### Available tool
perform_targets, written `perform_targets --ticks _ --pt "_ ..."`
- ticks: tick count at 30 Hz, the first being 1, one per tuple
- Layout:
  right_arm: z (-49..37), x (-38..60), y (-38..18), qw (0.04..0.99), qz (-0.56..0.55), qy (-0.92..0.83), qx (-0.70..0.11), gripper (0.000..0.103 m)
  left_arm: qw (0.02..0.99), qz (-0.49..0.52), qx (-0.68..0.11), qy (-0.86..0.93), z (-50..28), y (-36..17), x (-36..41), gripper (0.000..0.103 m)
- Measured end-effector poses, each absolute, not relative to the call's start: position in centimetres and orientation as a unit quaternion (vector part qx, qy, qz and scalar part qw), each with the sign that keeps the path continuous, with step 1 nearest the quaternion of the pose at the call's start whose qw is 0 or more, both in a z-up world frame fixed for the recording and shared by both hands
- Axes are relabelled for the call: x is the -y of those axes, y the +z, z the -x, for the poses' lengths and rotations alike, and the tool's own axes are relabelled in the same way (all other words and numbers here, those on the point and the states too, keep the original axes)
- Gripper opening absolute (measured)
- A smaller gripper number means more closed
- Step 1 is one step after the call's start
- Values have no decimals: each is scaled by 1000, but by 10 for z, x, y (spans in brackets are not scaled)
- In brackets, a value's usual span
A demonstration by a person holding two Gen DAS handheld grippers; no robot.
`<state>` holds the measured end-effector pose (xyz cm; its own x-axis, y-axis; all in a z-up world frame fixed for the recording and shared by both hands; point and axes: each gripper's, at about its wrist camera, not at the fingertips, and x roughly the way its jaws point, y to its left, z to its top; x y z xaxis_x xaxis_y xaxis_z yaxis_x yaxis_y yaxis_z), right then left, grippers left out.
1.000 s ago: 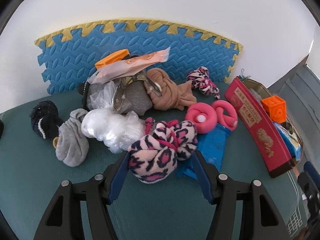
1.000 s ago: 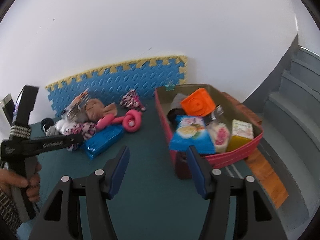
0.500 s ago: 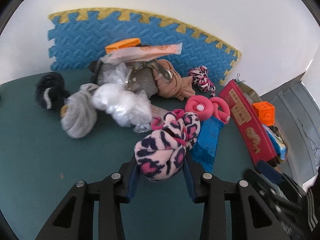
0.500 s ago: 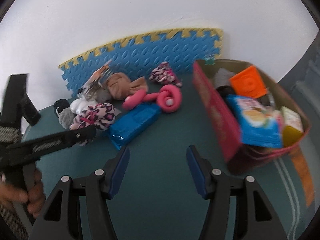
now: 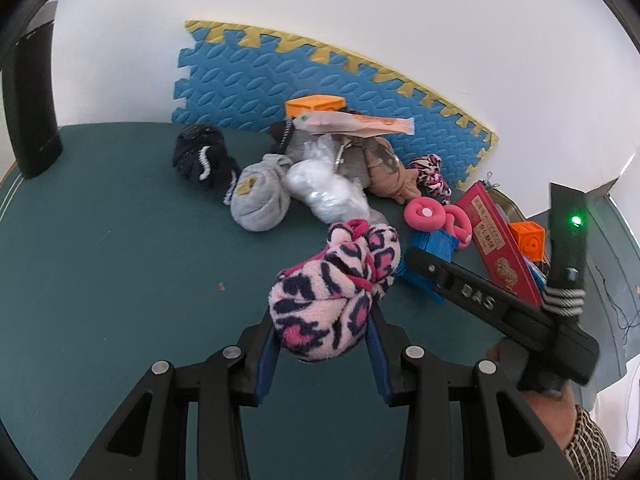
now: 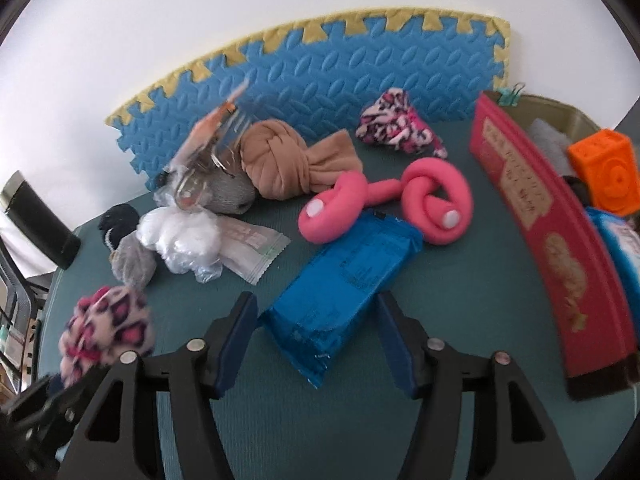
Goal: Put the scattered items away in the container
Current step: 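Grasp the pink leopard-print sock from the pile with the left tool, then grasp the blue packet with the right tool while the left tool holds the pink sock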
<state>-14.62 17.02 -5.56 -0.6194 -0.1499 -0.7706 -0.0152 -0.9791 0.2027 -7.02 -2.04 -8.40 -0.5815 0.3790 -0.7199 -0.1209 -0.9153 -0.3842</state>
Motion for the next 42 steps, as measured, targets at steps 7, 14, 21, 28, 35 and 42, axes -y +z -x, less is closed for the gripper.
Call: perform_targets --ticks 7,14,21,28,35,42 --pt "148 -165 -59 31 -433 -898 75 69 146 433 150 877 67 -82 19 41" --pt "141 -179 -57 24 -440 -893 88 69 148 436 147 875 63 -81 15 41" --pt "135 -192 -57 17 -447 -889 96 69 147 448 146 870 62 -87 14 41" --pt "137 -184 -57 21 -443 -893 74 58 146 448 144 870 59 -85 17 41" --pt "121 -189 -55 31 -445 -891 90 48 151 445 139 872 55 -78 12 41" --pt "92 -208 -35 36 -417 -900 119 46 160 445 129 872 52 -72 -1 41"
